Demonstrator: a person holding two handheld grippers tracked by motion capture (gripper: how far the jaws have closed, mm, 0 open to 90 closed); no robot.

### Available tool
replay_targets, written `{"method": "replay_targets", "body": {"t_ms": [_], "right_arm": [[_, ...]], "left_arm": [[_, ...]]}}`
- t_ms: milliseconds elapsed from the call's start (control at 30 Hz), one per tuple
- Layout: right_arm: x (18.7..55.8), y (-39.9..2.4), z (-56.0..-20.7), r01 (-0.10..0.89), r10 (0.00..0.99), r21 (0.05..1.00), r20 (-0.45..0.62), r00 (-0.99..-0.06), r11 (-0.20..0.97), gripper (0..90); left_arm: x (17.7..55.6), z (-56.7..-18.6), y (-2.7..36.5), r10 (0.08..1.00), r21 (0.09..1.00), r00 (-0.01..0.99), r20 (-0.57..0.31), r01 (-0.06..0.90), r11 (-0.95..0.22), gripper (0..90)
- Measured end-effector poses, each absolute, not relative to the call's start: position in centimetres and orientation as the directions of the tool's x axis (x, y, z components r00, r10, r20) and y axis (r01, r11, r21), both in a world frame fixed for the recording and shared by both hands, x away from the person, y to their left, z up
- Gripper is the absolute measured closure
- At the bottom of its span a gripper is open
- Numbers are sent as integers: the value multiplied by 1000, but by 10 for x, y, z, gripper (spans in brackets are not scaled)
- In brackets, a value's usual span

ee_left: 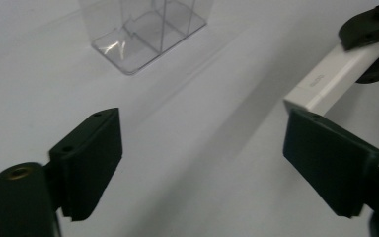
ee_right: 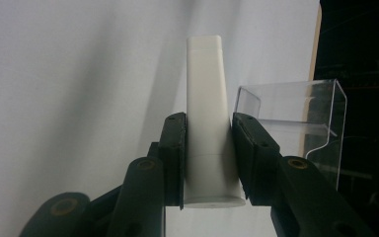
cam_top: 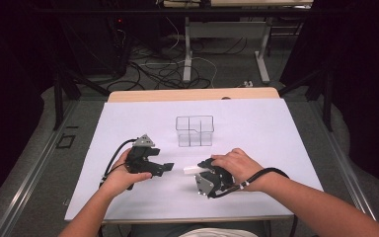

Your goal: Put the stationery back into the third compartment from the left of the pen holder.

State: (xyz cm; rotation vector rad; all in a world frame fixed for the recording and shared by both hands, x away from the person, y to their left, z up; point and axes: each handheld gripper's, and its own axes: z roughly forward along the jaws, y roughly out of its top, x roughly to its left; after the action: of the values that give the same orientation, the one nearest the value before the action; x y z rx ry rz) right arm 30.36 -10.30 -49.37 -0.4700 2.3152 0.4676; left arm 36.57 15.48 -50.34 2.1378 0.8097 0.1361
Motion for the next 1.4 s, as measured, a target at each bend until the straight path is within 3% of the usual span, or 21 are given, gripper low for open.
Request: {"method": "replay_targets", "body": {"t_ms": [167,267,567,967,1033,1067,1167,1400], "right_arm": [[301,-100,-491,-492,-231,176,-717,-657,853,669],[298,-97,-491,-513,-256,158,-721,-644,844,669],[296,-95,-493,-536,-287,121,-736,-613,835,669],[296,-94,-492,-542,-306,105,-730,-611,833,669],[296,-93,-493,-542,-307,103,-730,-611,834,669],[296,-93,-493,-542,-307,103,-730,-611,834,669],[297,-93,-494,-544,-281,133,-741,-610,829,668],[299,-91,-496,-536,-307,107,-719,-623,838,668]], "left_arm": [[365,-495,146,486,707,857,-171,450,-546,206],[367,-491,139,421,701,894,-154,399,-591,281],[373,-486,118,294,650,949,-111,293,-701,337],[379,-480,104,227,612,967,-113,248,-751,418],[380,-480,103,215,612,970,-117,241,-754,465],[381,-481,103,198,612,969,-150,248,-751,465],[384,-482,101,176,609,973,-148,230,-759,470],[391,-483,97,161,574,977,-138,212,-791,461]]}}
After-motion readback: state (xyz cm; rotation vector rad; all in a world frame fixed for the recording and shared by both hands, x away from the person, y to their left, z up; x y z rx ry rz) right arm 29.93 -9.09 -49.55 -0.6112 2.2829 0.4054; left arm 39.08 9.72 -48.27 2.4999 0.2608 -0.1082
